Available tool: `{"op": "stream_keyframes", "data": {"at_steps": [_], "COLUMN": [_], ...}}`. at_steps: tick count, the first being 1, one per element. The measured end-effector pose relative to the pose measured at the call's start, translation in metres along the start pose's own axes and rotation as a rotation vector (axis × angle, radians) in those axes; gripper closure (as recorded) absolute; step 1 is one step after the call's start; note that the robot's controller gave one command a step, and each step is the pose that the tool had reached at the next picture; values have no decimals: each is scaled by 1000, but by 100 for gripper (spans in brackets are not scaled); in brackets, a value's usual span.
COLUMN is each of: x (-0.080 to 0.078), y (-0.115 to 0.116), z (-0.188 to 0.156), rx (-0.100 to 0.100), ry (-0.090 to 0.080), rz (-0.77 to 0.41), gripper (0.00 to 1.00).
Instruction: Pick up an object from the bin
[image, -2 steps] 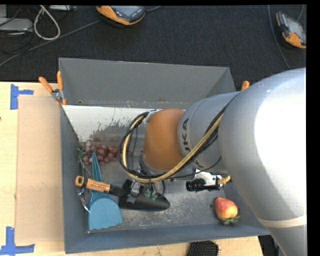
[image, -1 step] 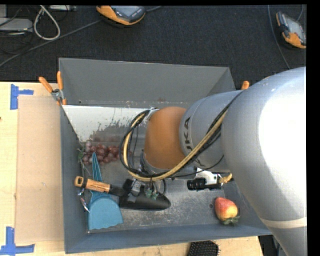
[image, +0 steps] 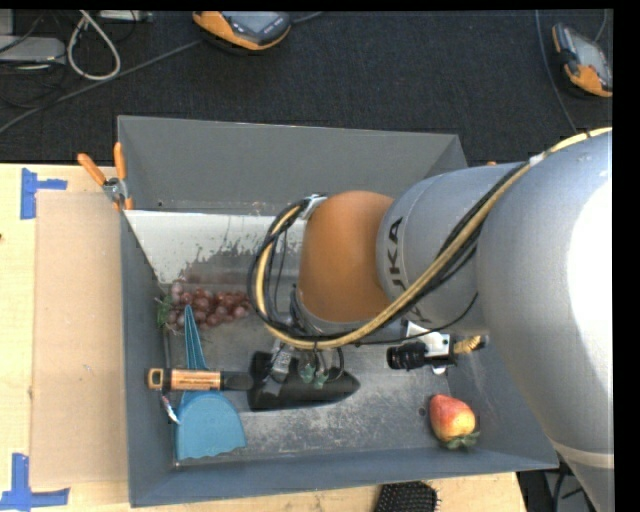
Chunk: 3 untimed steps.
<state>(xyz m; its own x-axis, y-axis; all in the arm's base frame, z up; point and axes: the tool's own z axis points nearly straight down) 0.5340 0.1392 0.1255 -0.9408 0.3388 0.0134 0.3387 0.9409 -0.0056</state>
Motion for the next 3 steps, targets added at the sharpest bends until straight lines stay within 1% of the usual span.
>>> {"op": "stream_keyframes", "data": {"at_steps": [1,2,3], "x": [-2,-1,-1], "y": [2,1,1], "z": [-33,-46,-55], "rx": [-6,-5,-5], "ry": [-8,-5,-5], "rz": [-1,-2,-4], "gripper": [100,100,100]}}
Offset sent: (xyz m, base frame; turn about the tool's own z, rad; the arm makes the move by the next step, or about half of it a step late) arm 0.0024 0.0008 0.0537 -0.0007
